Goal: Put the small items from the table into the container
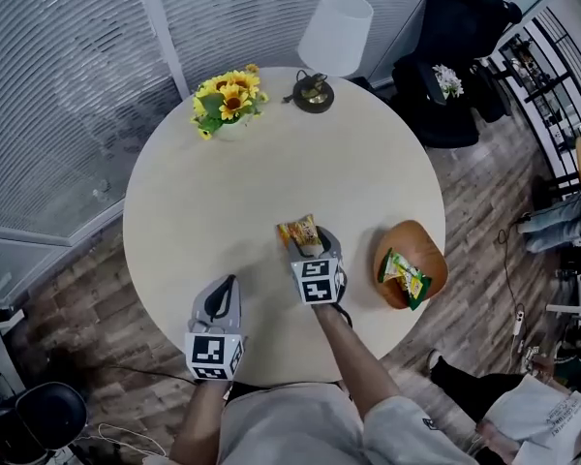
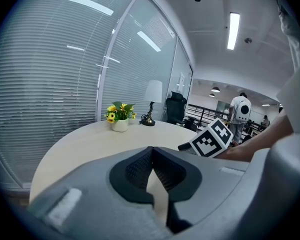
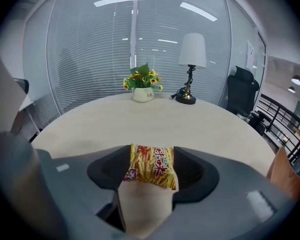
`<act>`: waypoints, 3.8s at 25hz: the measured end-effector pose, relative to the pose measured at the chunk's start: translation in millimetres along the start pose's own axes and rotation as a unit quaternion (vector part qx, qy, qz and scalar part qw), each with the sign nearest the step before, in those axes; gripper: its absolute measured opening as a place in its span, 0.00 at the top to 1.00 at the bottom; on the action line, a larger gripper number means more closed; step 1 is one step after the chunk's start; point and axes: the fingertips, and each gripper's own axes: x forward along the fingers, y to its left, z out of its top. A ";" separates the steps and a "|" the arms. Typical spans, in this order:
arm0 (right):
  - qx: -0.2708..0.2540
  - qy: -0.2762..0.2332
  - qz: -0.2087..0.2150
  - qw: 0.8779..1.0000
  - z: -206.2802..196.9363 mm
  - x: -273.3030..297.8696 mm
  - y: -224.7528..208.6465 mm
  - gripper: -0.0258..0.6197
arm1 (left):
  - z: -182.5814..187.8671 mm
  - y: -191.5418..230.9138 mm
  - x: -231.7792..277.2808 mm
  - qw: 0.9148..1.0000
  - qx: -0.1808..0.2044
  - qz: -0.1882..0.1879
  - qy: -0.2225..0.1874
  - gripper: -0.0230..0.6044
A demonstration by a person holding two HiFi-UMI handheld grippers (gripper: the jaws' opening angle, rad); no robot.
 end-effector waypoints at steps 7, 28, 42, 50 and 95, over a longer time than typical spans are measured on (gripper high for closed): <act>0.002 0.047 -0.004 0.999 -17.2 23.5 3.0 0.58 | -4.1 20.9 4.1 1.000 -0.002 -0.008 0.010 0.97; 0.006 -0.037 0.053 0.998 6.1 -59.3 16.1 0.72 | 4.7 -28.8 2.7 1.000 0.015 -0.002 -0.003 0.97; 0.025 -0.098 -0.051 0.994 -31.2 -211.8 -158.2 0.71 | 11.6 -163.5 15.8 0.999 0.039 -0.032 -0.016 0.97; 0.050 -0.036 -0.091 0.994 -92.9 -205.8 -245.3 0.71 | 12.0 -200.8 6.6 0.998 0.053 -0.012 -0.021 0.97; 0.014 -0.208 0.154 0.966 -7.3 -290.5 -43.5 0.96 | 21.6 -222.0 -11.6 0.997 0.053 0.025 -0.052 0.97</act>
